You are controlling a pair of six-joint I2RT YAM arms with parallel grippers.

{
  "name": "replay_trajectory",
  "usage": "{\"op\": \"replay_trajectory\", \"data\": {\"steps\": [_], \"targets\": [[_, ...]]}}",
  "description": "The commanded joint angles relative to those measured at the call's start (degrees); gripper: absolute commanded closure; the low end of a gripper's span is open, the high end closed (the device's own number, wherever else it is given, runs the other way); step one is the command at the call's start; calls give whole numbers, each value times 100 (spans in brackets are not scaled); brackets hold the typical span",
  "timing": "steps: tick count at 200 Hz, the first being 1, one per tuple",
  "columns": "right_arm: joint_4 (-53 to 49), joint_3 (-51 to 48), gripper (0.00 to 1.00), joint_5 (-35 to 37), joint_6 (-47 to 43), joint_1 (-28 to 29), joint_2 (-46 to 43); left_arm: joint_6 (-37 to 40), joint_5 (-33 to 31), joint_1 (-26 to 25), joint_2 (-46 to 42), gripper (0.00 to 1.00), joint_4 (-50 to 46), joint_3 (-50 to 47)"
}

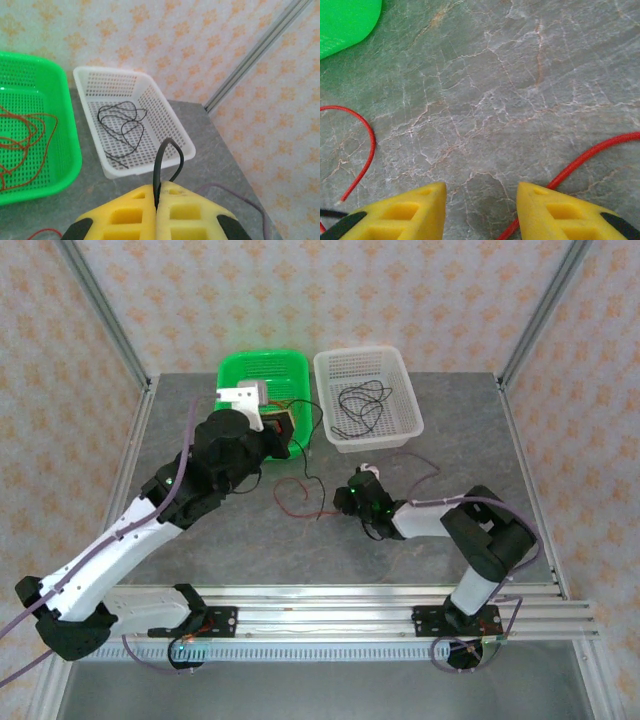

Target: Untangle the cables

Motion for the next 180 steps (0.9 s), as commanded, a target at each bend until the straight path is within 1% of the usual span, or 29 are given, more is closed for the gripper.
{"op": "replay_trajectory", "data": {"steps": [1,16,50,85,135,180], "targets": [[-72,-224,59,177,138,-48,-153,373,-244,-61,104,100,-46,572],[-56,-339,59,154,165,-48,-278,608,-393,-63,246,100,-68,903],[27,-571,58,-31,72,-48,-760,1117,-1026,-64,742,100,-131,1639],[-47,-722,56,-236,-92,-48,-1438,1450,-1286,-48,1306,100,90,2248],[-266,-1023,53,-638,-173,-39,-2489,1746,-1400,73,2278,100,455,3287],[-518,-1286,52,-826,-57,78,-3324,1967,-1281,421,3214,100,979,4310]]}}
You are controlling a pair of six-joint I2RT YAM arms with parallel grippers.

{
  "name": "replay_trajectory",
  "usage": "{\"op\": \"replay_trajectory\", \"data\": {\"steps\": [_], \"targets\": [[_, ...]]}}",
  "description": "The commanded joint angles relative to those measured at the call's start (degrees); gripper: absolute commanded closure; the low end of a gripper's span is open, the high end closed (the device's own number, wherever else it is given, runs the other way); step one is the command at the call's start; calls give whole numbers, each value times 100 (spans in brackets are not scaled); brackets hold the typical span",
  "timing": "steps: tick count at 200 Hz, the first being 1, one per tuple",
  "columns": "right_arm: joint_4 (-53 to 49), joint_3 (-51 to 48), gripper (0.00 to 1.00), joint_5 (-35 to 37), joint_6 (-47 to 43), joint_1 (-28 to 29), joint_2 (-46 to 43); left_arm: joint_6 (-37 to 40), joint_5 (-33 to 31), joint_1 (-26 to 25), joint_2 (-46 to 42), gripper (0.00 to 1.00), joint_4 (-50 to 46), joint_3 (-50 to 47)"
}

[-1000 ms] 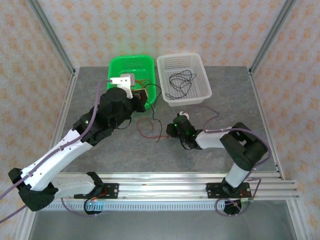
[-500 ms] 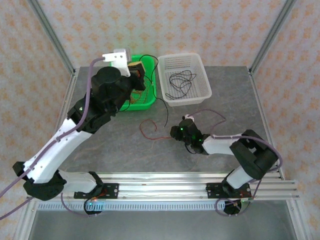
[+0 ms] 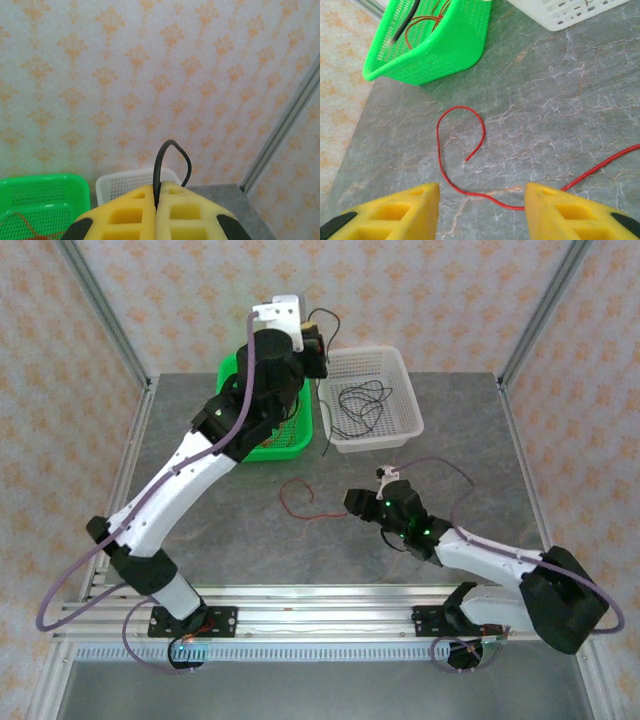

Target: Untangle the cables

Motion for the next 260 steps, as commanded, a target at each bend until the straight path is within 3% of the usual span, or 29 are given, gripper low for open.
{"op": "replay_trajectory", "data": {"steps": [1,44,128,208,260], "targets": [[-253,-137,52,-118,12,74,-359,250,-39,229,358,100,552,585],[-520,-299,51,43,116,292,-761,340,210,512,902,100,1462,915],[-898,-403,51,281,276,428,-1318,569,614,605,1818,100,2865,932],[-969,-756,51,363,527,482,-1705,449,641,659,2965,100,3154,924],[-1092,-908,51,435,585,482,-1889,198,951,659,3668,100,2619,933]]}}
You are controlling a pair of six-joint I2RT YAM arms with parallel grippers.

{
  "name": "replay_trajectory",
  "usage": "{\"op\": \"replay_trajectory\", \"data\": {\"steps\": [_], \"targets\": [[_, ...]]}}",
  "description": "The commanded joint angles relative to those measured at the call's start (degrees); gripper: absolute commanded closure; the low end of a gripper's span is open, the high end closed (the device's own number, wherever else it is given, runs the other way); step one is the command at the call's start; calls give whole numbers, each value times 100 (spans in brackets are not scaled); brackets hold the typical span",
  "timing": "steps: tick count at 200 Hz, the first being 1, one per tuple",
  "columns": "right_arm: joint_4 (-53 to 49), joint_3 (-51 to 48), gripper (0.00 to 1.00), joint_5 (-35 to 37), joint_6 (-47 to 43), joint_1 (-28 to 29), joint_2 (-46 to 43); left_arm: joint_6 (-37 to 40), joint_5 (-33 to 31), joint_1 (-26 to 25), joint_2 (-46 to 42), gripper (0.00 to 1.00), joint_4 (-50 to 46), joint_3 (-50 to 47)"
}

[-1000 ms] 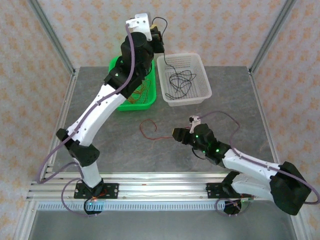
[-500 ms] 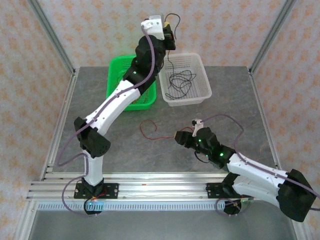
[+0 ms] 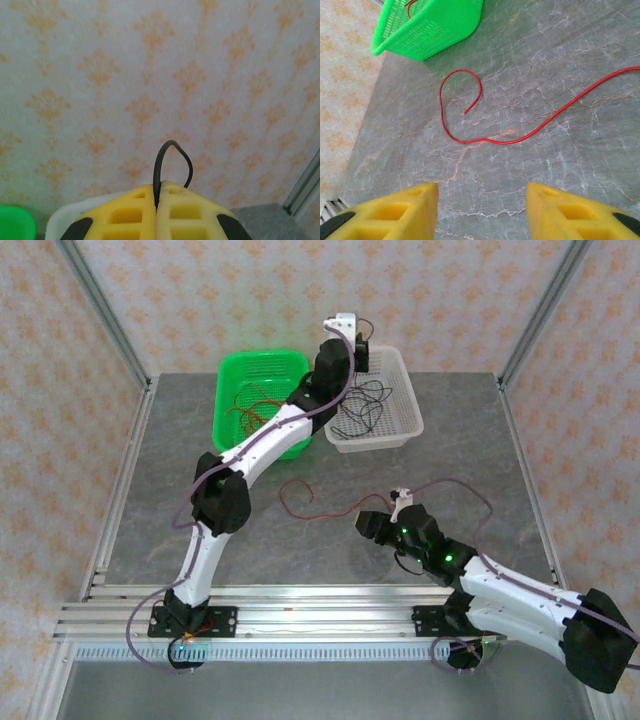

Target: Untangle the cables

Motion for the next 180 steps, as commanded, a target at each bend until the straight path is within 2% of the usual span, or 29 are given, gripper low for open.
{"op": "replay_trajectory", "data": {"steps": [1,43,93,127,180], "targets": [[-83,-73,51,211,86,29,-127,-224,315,27,223,100,-231,190],[-105,-73,51,232,64,31,-99,-448,815,17,916,100,-1225,542],[-230,-25,51,272,34,29,-90,-505,792,-6,1339,100,-1966,737],[-298,15,51,280,19,29,-124,-517,808,-8,1535,88,-2295,885],[-315,24,51,283,60,30,-125,-447,831,-52,1630,52,-2573,1324]]}}
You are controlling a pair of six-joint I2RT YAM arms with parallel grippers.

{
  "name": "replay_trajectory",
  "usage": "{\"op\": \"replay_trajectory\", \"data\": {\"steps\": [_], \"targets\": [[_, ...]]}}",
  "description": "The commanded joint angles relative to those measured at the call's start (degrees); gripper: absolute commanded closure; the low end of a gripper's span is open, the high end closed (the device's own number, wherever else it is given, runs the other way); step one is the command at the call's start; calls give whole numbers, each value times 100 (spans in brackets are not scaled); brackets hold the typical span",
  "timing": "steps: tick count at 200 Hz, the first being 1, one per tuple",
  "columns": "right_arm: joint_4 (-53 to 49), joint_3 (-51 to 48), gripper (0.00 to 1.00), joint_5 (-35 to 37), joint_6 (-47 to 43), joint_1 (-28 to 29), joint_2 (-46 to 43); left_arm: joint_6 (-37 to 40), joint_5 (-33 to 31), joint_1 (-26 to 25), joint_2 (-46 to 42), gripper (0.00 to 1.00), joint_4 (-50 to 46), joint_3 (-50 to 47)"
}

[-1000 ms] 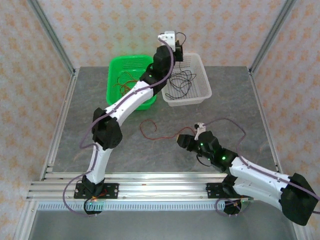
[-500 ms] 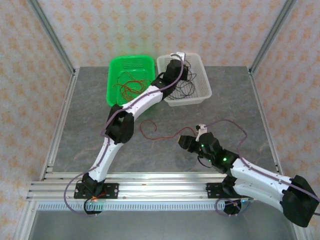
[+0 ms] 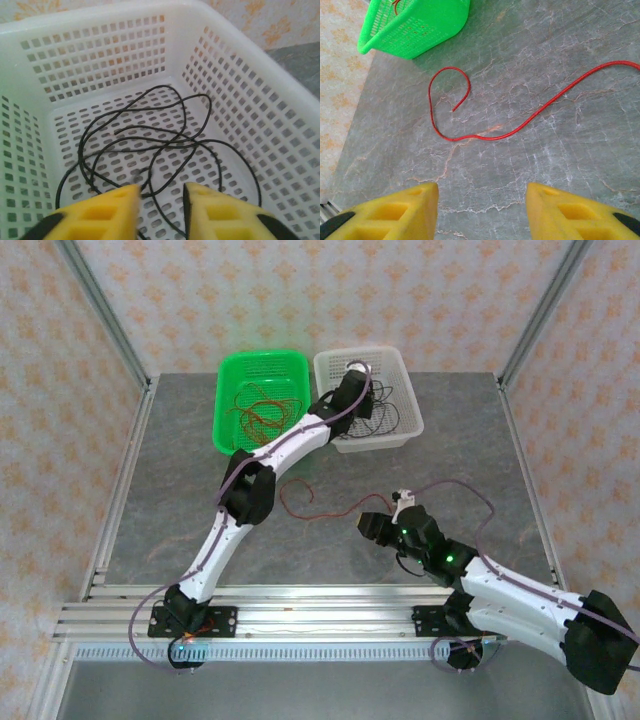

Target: Untangle the cables

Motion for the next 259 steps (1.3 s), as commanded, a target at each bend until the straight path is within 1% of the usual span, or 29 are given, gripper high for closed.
{"op": "replay_trajectory", "data": {"steps": [1,19,55,82,103,124,144,170,191,222,239,259], "targets": [[-95,30,51,178,49,30,-79,-8,31,-50,59,51,-215,349],[-147,47,51,186,87,29,-71,23,29,-80,-18,45,-224,407],[-541,201,51,375,226,25,-36,33,0,-163,-350,43,-245,408],[-1357,491,51,747,341,29,-29,72,-53,-281,-756,42,-376,358],[-2115,780,51,1111,414,23,12,110,-156,-379,-1243,42,-367,24],[-2720,1065,51,1324,347,-37,231,103,-271,-483,-1874,41,-224,-601],[-2918,1253,51,1309,162,-183,623,30,-420,-563,-2548,41,-52,-1416],[-2896,1458,51,1322,-78,-432,1228,-178,-513,-646,-3440,39,166,-2578],[-2762,1612,51,1363,-365,-703,1658,-371,-549,-700,-4366,38,354,-3607],[-2542,1928,53,1217,-811,-1008,2453,-694,-553,-727,-5623,36,669,-5116],[-2454,2128,54,1164,-961,-1060,2856,-846,-620,-727,-6229,35,699,-5742],[-2376,2322,54,1152,-1047,-1077,3277,-971,-747,-726,-6791,35,622,-6256]]}}
